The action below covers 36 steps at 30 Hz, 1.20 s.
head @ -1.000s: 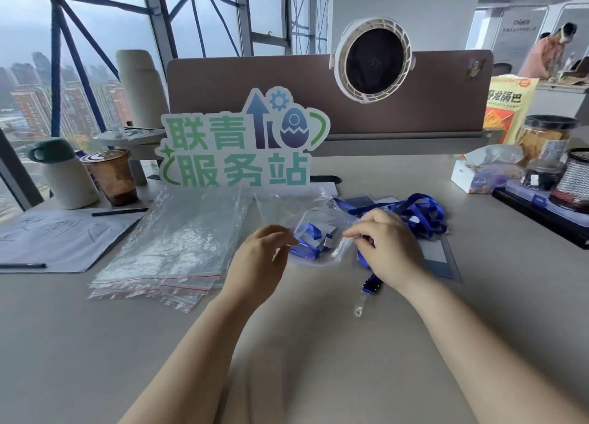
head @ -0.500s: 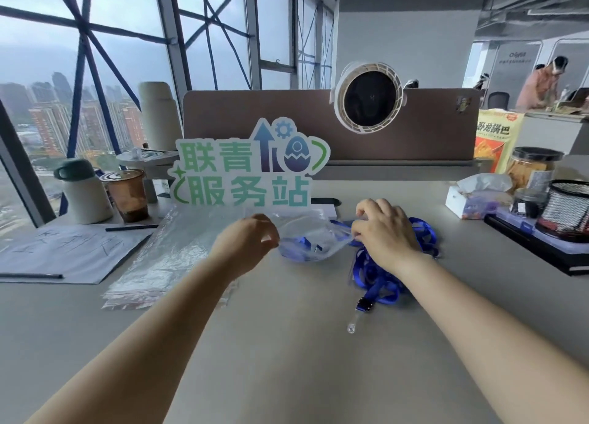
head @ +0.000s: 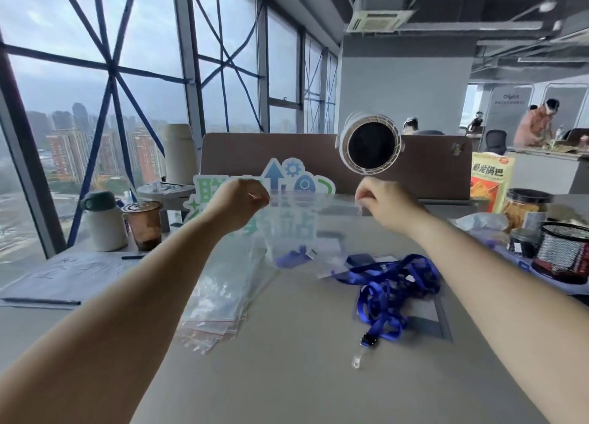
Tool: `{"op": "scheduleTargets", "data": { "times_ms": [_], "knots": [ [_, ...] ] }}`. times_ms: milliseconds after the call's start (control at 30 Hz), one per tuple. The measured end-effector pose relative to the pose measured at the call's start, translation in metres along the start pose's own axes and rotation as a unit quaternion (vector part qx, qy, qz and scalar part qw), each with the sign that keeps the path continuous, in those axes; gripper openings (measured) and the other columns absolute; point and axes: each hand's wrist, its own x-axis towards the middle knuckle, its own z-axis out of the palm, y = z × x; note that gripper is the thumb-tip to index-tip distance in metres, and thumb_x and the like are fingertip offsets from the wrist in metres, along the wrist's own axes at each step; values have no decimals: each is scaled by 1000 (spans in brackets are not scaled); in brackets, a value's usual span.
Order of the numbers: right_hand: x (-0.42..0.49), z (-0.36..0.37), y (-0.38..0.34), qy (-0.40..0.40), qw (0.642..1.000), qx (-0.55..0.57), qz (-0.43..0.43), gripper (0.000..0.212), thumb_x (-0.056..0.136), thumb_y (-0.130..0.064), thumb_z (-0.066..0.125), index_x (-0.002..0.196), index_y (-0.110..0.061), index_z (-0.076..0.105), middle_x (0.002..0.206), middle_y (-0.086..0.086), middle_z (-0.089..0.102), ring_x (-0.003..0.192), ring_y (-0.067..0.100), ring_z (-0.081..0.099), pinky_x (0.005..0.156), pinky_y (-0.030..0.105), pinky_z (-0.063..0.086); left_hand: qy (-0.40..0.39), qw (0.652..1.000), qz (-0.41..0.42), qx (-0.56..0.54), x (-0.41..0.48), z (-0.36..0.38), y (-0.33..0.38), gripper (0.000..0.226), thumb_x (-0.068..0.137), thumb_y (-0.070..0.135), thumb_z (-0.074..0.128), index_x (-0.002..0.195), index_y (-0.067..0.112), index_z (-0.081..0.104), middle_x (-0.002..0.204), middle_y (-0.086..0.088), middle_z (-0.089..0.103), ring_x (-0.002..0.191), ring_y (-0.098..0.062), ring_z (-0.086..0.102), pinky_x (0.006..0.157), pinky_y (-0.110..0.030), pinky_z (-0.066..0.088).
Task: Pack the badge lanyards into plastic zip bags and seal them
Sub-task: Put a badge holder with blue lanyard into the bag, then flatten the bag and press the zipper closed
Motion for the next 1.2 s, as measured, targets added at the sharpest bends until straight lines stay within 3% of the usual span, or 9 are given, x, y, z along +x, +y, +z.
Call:
{"op": "scheduleTargets", "data": {
  "times_ms": [200, 300, 467, 567, 667, 767, 933, 1067, 1200],
  "knots": [
    [30, -49, -25, 62, 996, 42, -40, 11, 87, -6, 58, 87, -17, 61, 83, -2, 60, 89, 24, 59, 80, 33, 44, 67, 997, 32, -30, 35, -36, 22, 9, 86, 10, 63, 84, 16, 70, 83, 2, 65, 76, -14, 63, 71, -21, 47],
    [36, -57, -21, 83, 993, 62, -47, 15, 88, -7, 57, 85, -21, 58, 87, -1, 62, 89, 23, 59, 84, 39, 47, 73, 995, 27, -62, 41, -40, 26, 14, 85, 6, 63, 82, 18, 67, 79, 0, 66, 59, -5, 57, 54, -12, 45],
    [45, -56, -5, 57, 998, 33, -23, 26, 87, -12, 57, 75, -33, 51, 79, -10, 60, 84, 22, 60, 83, 43, 50, 53, 997, 19, -44, 50, -30, 24, 13, 85, 8, 63, 91, 19, 60, 82, 2, 65, 66, -6, 58, 50, -15, 40],
    [53, -39, 4, 51, 998, 41, 1, 20, 89, -10, 54, 81, -29, 53, 78, -7, 58, 76, 23, 61, 76, 42, 52, 42, 998, -19, -47, 59, -8, 15, 25, 85, 9, 63, 106, 19, 53, 89, -2, 65, 78, -21, 61, 54, -23, 41],
    [63, -28, 7, 43, 987, 149, 44, 13, 93, -2, 46, 93, -13, 54, 80, 3, 54, 59, 20, 61, 59, 31, 55, 57, 998, -33, -24, 70, 4, 12, 13, 86, 12, 62, 98, 17, 65, 93, -5, 70, 87, -24, 64, 72, -27, 49],
    [75, -37, 0, 86, 968, 230, 53, 25, 95, -2, 46, 76, -16, 53, 82, 8, 59, 65, 20, 66, 66, 33, 57, 112, 993, -29, -11, 83, -5, 20, 10, 88, 21, 60, 88, 24, 69, 96, -2, 71, 91, -23, 64, 78, -35, 53],
    [61, -56, -10, 131, 965, 225, 13, 21, 97, -9, 46, 79, -19, 51, 87, 8, 64, 79, 23, 70, 78, 41, 57, 149, 987, -5, -58, 75, -28, 35, 12, 87, 22, 61, 95, 20, 70, 97, -2, 71, 87, -19, 64, 68, -23, 42],
    [-6, -27, -3, 77, 985, 158, 2, 12, 96, -15, 47, 87, -19, 54, 86, 0, 67, 84, 18, 68, 80, 41, 55, 107, 992, 20, -56, 1, -10, 18, 8, 85, 13, 66, 91, 13, 71, 88, -1, 72, 79, -15, 65, 71, -22, 46],
    [-99, 26, 3, -60, 995, 66, 44, 10, 93, -25, 53, 90, -26, 63, 87, -11, 66, 85, 13, 60, 74, 28, 45, -16, 1000, -13, -15, -96, 40, -25, 8, 83, 14, 69, 88, 18, 75, 86, 3, 74, 80, -15, 69, 71, -24, 50]
  ]
}}
